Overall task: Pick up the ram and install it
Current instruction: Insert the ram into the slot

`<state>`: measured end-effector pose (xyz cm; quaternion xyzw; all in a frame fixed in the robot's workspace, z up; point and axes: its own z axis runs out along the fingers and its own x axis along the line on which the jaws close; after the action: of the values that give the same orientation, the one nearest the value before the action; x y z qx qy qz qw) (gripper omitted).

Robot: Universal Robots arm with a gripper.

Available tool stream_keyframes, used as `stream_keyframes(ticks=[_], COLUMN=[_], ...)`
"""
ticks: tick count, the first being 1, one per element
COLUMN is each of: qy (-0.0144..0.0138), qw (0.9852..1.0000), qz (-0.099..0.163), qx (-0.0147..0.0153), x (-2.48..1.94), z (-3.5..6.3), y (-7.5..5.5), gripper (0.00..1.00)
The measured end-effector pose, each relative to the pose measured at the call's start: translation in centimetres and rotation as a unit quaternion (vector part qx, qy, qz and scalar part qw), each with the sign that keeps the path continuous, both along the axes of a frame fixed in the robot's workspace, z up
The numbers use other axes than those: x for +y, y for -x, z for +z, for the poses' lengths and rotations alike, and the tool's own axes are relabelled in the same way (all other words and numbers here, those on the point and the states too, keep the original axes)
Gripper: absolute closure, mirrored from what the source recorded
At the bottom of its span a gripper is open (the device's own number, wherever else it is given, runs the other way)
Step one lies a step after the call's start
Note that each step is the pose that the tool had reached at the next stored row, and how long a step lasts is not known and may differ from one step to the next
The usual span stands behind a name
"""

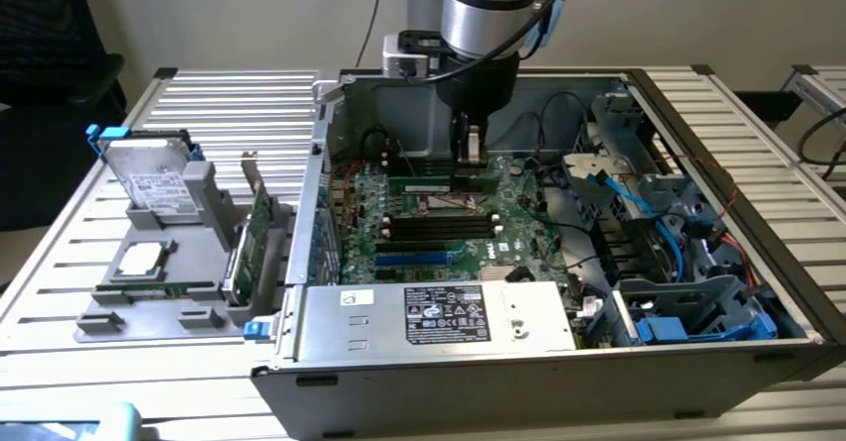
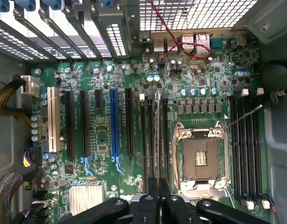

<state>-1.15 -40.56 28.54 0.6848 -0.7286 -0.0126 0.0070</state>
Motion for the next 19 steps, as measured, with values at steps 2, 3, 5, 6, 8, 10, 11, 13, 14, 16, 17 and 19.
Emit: stream_keyframes(ticks=[2, 3, 5, 6, 8, 10, 11, 13, 14, 16, 17, 19], qy=[-0.0001, 0.0001, 0.0001, 0.0001, 0.0008, 0.0013, 0.0016, 0.0021, 0.0023, 0.0024, 0.0025, 0.0028], qw=[1.0, 1.0, 1.0, 1.0, 1.0, 1.0, 1.0, 1.0, 1.0, 1.0, 1.0, 0.9999], qz=[0.0, 0.0, 0.0, 0.0, 0.0, 0.001, 0.001, 0.003, 0.004, 0.007, 0.009, 0.013], qx=[0.0, 0.0, 0.0, 0.0, 0.0, -0.0001, -0.0001, 0.0, 0.0, -0.0001, -0.0001, 0.0], x=[0.0, 0.0, 0.0, 0.0, -0.01, -0.02, -0.02, -0.02, -0.03, -0.03, -0.03, -0.03], z=[-0.19, -0.19, -0.19, -0.19, -0.21, -0.25, -0.28, -0.34, -0.36, -0.42, -0.46, -0.52], y=[0.0, 0.0, 0.0, 0.0, 0.0, 0.0, 0.0, -0.01, -0.01, -0.04, -0.07, -0.11], gripper=[0.87, 0.87, 0.87, 0.87, 0.87, 0.87, 0.87, 0.87, 0.87, 0.87, 0.87, 0.87])
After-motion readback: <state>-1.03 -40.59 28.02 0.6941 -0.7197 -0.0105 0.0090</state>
